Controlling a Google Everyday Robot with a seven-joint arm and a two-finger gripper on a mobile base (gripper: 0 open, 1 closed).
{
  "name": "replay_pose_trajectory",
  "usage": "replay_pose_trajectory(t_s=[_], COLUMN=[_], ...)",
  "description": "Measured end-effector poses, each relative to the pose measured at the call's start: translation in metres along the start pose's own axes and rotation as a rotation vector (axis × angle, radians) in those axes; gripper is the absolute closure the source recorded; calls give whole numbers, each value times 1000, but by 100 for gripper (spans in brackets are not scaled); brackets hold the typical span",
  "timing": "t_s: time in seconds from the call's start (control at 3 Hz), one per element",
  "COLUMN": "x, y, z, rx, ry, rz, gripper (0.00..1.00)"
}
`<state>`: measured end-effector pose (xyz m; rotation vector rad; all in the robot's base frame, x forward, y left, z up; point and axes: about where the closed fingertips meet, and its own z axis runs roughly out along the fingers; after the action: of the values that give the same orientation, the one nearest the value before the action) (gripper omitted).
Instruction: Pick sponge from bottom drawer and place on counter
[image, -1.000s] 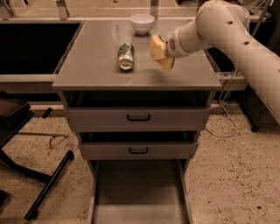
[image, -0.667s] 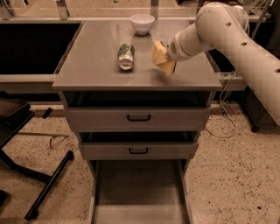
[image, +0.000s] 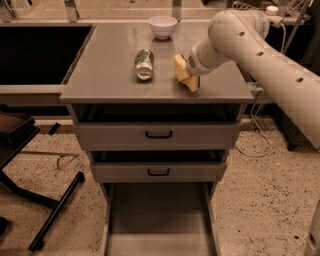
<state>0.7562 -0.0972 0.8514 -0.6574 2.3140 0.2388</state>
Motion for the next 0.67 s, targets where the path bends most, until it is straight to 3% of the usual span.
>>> replay_pose_trajectory(t_s=[0.67], x=[1], y=[-1], z=[1], rx=[8], ry=[4], rz=[-6], gripper=[58])
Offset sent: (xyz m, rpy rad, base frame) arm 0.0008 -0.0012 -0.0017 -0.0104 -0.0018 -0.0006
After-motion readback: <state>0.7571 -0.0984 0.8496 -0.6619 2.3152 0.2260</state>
